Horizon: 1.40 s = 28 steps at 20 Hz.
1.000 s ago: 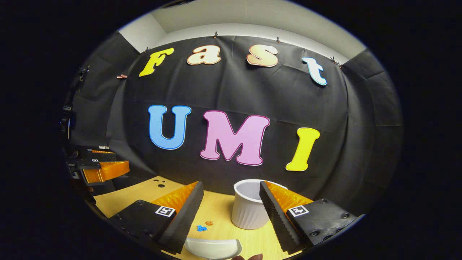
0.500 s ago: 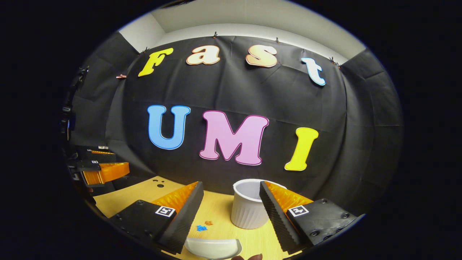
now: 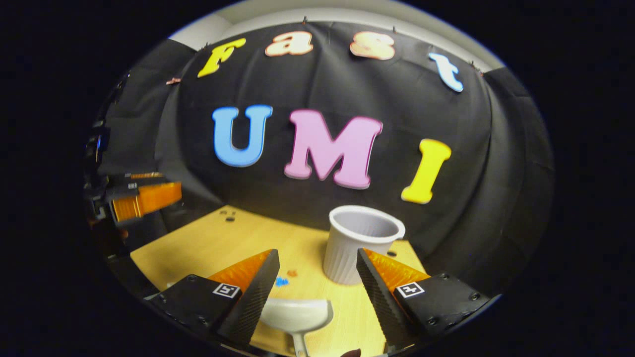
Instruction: Pick up the small broom and dustpan from the desktop, sweep the trash into the dustpan with the broom, and then empty the trash into the garbage bin.
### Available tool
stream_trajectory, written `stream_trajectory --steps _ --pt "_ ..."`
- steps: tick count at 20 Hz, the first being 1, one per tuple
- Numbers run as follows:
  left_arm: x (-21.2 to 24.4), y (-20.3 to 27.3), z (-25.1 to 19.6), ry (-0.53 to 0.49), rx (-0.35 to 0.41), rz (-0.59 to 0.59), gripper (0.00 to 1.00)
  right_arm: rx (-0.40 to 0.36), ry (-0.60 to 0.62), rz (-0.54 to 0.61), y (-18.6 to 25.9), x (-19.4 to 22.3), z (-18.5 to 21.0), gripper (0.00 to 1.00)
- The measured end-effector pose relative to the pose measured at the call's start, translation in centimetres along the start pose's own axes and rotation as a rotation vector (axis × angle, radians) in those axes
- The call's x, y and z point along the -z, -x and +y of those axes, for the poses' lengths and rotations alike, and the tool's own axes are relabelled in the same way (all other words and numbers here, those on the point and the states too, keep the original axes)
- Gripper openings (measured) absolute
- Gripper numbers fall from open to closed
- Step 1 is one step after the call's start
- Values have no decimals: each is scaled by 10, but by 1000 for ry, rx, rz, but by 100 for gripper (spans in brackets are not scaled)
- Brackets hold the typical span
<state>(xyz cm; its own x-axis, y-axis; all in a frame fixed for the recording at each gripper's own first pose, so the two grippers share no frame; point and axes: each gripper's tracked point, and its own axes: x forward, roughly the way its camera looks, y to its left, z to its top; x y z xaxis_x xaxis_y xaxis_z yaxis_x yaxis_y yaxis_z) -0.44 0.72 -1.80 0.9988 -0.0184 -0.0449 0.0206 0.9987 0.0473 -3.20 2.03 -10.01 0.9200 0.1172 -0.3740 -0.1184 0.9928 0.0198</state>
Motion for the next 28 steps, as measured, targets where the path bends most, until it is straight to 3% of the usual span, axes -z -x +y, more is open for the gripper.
stream_trajectory --steps 2,4,12,18,26,27,28 --pt "8 2 2 -3 -7 15 95 -71 -34 226 -2 69 14 98" --pt "13 5 4 -10 -11 26 95 -93 -61 390 -2 128 20 98" --pt "25 18 13 -18 -36 61 95 -126 -30 670 -21 243 34 98" --pt "31 27 19 -26 -61 79 95 -110 -20 786 -57 295 35 96" --pt "38 26 19 -22 -81 99 96 -109 -78 898 -81 318 44 88" --pt "38 24 19 -22 -84 102 96 -110 -74 911 -82 315 43 70" --pt "41 23 18 -21 -85 106 96 -111 -75 922 -83 317 42 63"
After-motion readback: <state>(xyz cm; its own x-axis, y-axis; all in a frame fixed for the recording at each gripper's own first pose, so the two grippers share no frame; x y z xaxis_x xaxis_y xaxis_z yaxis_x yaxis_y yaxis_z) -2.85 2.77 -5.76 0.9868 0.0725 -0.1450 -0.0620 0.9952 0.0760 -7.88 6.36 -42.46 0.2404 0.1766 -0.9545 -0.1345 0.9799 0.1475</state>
